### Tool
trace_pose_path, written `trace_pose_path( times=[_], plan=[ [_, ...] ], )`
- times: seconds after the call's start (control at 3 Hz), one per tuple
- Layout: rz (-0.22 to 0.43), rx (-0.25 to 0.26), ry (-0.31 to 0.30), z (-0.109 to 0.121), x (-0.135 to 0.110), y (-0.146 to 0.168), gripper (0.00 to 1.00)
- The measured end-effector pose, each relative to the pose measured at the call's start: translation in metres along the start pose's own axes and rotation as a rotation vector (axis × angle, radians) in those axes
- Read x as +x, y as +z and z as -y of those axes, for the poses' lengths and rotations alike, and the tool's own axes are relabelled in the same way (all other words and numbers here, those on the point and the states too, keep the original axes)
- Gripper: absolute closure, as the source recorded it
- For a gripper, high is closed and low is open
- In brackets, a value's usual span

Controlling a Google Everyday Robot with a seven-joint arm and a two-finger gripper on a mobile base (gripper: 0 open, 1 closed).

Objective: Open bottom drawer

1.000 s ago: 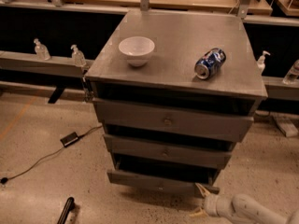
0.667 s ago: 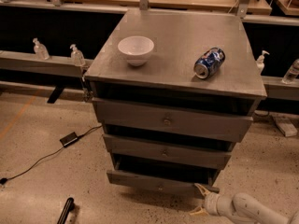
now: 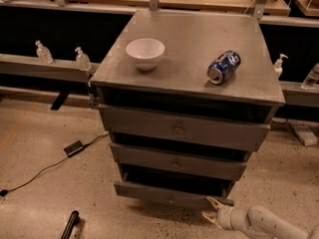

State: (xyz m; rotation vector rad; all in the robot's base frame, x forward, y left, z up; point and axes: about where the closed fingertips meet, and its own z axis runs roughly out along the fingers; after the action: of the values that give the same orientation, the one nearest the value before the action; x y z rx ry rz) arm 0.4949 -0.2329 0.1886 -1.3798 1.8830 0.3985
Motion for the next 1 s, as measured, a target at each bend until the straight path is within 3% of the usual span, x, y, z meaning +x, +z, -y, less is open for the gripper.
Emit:
trace_pose_path(
  times=[0.33,1.0],
  plan=[
    [0.0,0.0,0.0,0.0001,-0.0006,-0.0006,0.98],
    [0.0,0.0,0.0,0.0004,-0.0015,-0.0013,1.0]
  ],
)
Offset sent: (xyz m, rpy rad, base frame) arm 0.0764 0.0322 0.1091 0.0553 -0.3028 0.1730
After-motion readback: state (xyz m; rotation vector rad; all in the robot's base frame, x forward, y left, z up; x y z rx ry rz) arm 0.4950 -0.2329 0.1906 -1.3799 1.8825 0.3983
